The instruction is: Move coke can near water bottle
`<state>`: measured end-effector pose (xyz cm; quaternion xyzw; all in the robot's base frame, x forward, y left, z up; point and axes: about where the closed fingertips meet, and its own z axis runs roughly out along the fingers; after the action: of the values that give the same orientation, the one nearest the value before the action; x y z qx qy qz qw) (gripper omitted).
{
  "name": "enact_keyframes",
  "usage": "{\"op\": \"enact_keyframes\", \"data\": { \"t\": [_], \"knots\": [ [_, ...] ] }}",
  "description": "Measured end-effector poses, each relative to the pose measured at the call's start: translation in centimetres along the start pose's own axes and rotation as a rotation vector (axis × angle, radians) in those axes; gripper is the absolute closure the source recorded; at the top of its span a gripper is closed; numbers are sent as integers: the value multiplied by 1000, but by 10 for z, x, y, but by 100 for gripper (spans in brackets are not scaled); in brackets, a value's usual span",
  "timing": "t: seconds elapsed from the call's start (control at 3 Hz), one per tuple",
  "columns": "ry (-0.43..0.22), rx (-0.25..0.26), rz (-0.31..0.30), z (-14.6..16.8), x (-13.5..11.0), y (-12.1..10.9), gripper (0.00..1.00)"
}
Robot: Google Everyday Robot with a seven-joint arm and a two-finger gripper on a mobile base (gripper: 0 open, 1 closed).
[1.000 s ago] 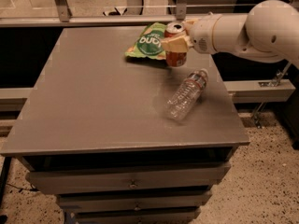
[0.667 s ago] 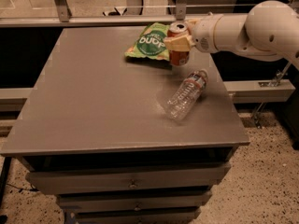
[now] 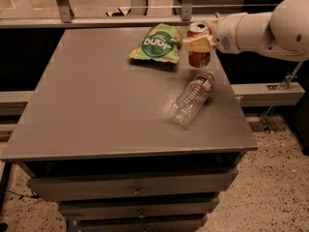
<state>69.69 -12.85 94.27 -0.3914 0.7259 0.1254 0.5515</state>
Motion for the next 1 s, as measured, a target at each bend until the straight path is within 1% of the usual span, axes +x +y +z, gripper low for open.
{"op": "enact_keyframes", "data": {
  "t": [0.33, 0.67, 1.0],
  "knots": [
    [4, 5, 29, -5, 7, -1, 82],
    [2, -5, 48, -2, 15, 1, 84],
    [-4, -10, 61, 4, 23, 4, 100]
  ]
}}
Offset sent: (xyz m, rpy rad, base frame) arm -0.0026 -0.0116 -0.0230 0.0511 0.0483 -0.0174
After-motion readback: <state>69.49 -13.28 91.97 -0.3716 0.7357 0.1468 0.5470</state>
